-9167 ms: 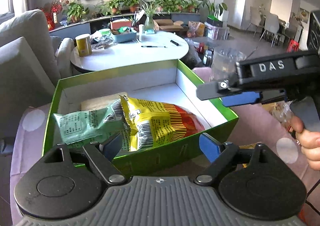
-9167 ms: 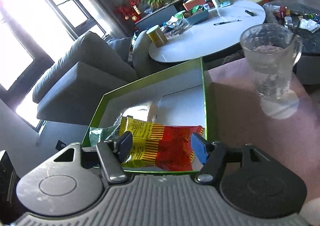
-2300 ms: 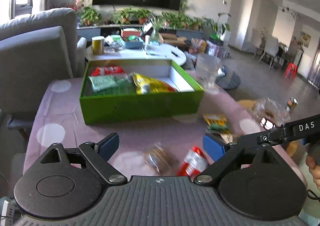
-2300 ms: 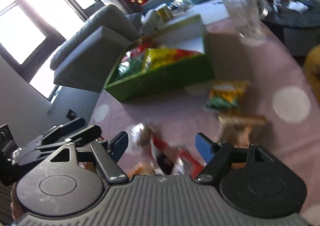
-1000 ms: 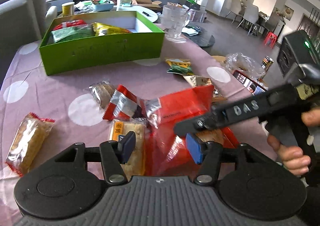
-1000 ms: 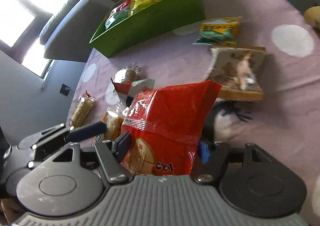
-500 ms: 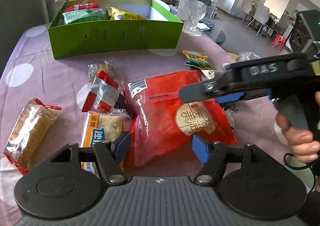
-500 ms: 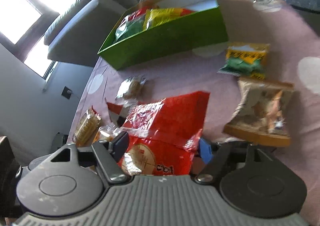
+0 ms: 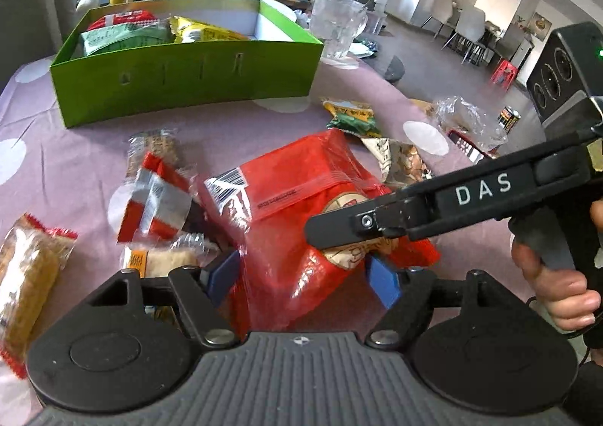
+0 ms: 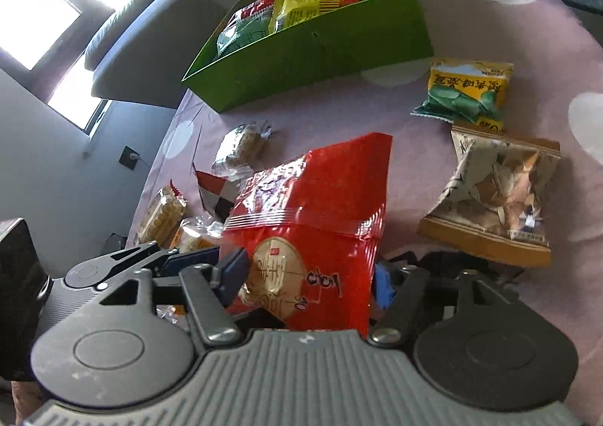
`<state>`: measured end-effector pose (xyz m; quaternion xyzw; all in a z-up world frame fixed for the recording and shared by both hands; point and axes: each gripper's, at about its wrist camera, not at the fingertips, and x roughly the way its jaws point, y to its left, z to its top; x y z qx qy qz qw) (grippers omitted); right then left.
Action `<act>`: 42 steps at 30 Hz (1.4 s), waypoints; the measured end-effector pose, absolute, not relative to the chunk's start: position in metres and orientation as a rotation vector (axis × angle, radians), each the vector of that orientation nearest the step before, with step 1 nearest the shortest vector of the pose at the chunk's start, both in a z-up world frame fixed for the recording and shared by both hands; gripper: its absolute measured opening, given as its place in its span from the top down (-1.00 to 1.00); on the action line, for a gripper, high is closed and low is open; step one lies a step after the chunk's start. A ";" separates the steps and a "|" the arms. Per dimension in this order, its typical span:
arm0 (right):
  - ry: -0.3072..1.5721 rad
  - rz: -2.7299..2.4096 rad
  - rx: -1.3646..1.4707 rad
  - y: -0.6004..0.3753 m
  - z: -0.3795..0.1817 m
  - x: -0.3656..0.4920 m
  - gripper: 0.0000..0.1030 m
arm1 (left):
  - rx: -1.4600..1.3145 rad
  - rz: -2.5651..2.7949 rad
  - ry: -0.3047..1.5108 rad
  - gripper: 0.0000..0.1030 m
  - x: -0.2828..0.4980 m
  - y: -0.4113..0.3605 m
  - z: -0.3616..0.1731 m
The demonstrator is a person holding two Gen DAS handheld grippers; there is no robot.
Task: Organize snacks
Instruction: 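Grasp the large red cookie-print bag with both grippers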
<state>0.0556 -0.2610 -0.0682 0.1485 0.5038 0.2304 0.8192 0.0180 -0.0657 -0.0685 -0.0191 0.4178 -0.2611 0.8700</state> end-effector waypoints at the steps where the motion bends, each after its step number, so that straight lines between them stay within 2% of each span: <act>1: 1.068 0.495 0.309 -0.260 -0.067 0.056 0.20 | -0.045 -0.550 0.869 -0.36 0.019 -0.067 -0.069; 3: 1.057 0.496 0.291 -0.259 -0.065 0.056 0.26 | -0.036 -0.558 0.850 -0.36 0.018 -0.070 -0.066; 11: 1.045 0.503 0.279 -0.262 -0.060 0.061 0.29 | -0.054 -0.558 0.855 -0.34 0.025 -0.070 -0.063; 13: 1.061 0.495 0.279 -0.264 -0.063 0.064 0.25 | -0.027 -0.537 0.866 -0.35 0.026 -0.072 -0.065; 15: 1.078 0.472 0.277 -0.268 -0.065 0.069 -0.03 | -0.007 -0.525 0.874 -0.38 0.025 -0.071 -0.067; 18: 1.035 0.439 0.234 -0.273 -0.058 0.067 -0.10 | -0.012 -0.534 0.889 -0.40 0.024 -0.068 -0.070; 20: 1.007 0.420 0.217 -0.277 -0.052 0.066 -0.10 | 0.013 -0.538 0.886 -0.50 0.024 -0.072 -0.071; 23: 0.991 0.418 0.215 -0.279 -0.049 0.067 -0.10 | 0.050 -0.540 0.886 -0.49 0.027 -0.080 -0.074; 25: 0.994 0.428 0.199 -0.277 -0.051 0.069 0.23 | 0.083 -0.539 0.870 -0.42 0.029 -0.084 -0.076; 31: 0.941 0.424 0.146 -0.269 -0.047 0.067 0.54 | 0.056 -0.555 0.837 -0.10 0.032 -0.085 -0.067; 33: 0.934 0.442 0.142 -0.268 -0.043 0.066 0.71 | 0.035 -0.569 0.810 -0.09 0.030 -0.084 -0.057; 42: 0.931 0.484 0.225 -0.272 -0.028 0.070 0.71 | 0.042 -0.590 0.670 -0.01 0.025 -0.082 -0.018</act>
